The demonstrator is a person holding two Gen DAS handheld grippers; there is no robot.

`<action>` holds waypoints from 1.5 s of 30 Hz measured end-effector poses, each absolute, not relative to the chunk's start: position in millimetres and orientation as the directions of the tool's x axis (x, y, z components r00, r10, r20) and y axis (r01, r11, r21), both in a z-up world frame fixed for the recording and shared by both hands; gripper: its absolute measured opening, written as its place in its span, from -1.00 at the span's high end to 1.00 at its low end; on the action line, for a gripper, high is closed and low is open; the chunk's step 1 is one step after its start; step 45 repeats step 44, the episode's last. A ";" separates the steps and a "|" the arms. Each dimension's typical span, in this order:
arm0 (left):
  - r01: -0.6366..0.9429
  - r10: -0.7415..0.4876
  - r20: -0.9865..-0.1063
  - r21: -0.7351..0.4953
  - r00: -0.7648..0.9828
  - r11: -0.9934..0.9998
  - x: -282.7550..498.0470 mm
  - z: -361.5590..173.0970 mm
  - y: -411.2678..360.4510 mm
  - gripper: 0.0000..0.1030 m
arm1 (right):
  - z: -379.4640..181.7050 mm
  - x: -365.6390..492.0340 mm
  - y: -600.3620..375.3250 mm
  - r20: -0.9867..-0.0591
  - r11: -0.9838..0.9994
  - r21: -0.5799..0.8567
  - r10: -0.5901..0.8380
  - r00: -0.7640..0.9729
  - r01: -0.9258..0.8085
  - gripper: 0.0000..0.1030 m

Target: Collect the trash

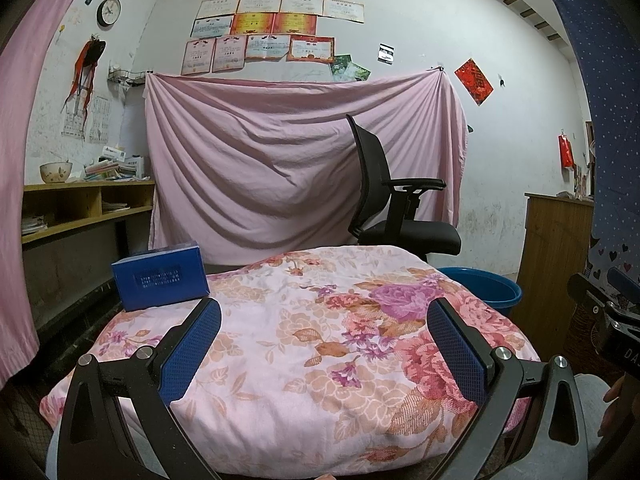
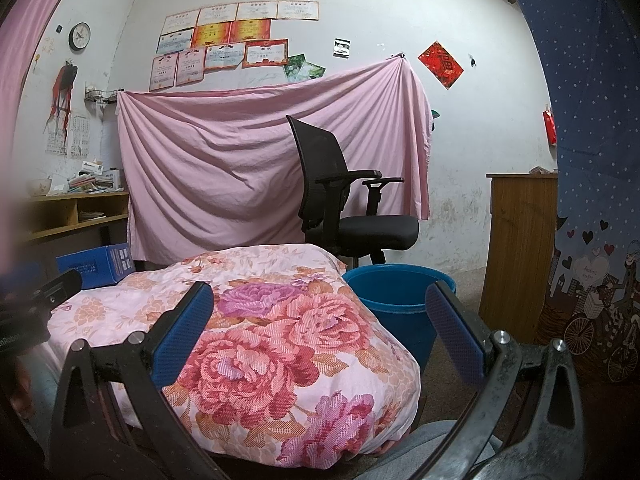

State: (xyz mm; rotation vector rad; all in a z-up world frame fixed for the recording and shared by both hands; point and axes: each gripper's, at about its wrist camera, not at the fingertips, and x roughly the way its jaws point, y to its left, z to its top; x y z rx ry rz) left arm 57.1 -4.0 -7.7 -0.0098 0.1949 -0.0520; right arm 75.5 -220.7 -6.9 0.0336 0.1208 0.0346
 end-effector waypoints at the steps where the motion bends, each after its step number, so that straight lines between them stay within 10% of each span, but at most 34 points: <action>1: 0.051 -0.053 -0.193 -0.014 0.980 0.999 57.2 -6.8 -3.1 -0.96 | -6.8 74.9 -220.7 -0.119 0.999 0.036 0.036 0.992 -0.032 -1.00; 45: 0.019 -0.014 -0.207 0.025 0.978 0.999 65.8 -11.6 -1.4 -0.96 | -8.1 75.3 -221.8 -0.124 0.999 0.035 0.038 0.991 -0.034 -1.00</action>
